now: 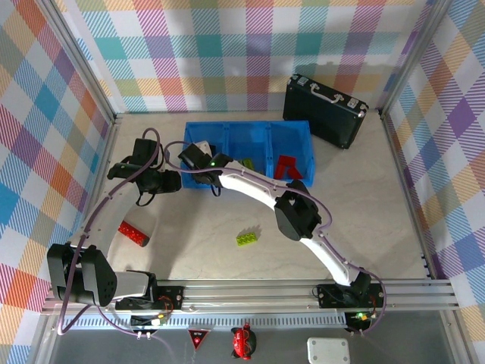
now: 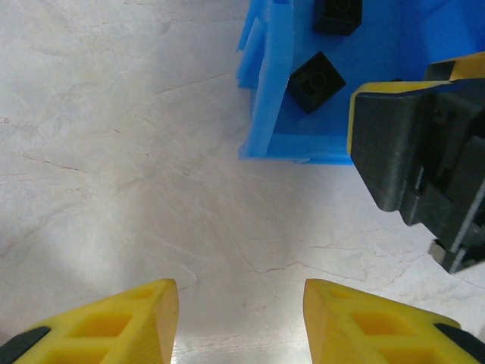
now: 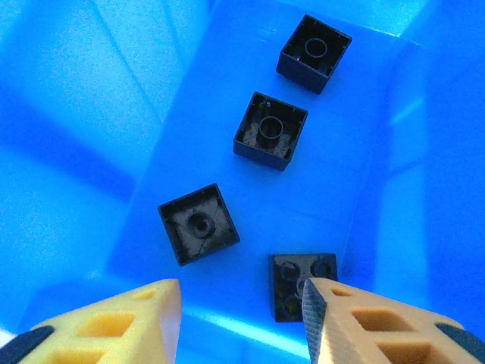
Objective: Sort the legos into containers by color
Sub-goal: Place the lego in the container.
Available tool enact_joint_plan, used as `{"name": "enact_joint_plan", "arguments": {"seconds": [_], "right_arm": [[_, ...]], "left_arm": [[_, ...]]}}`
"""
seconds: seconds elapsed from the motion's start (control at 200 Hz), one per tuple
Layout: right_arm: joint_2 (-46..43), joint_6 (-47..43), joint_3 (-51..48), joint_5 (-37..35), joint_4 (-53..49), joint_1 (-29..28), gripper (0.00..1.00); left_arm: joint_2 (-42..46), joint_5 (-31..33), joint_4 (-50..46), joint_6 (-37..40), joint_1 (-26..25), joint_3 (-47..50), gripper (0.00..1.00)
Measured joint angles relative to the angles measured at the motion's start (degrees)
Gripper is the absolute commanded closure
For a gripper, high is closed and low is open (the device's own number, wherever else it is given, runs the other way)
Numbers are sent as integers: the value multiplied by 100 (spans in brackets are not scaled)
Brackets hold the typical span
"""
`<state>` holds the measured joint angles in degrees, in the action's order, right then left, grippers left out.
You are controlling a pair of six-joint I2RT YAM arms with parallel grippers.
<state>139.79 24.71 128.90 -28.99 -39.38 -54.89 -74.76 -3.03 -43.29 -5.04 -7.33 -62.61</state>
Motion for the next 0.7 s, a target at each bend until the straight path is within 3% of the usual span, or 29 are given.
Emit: {"name": "enact_joint_plan", "arguments": {"seconds": [0.385,0.7], "right_arm": [[-1311,-81,-1040,629,-63,-22,52],[-3003,-376,-2997,1228,111,-22,50]], "left_arm": [[28,-369,26,50,4,0,51],[501,-1139,291,151,79,55,50]]}}
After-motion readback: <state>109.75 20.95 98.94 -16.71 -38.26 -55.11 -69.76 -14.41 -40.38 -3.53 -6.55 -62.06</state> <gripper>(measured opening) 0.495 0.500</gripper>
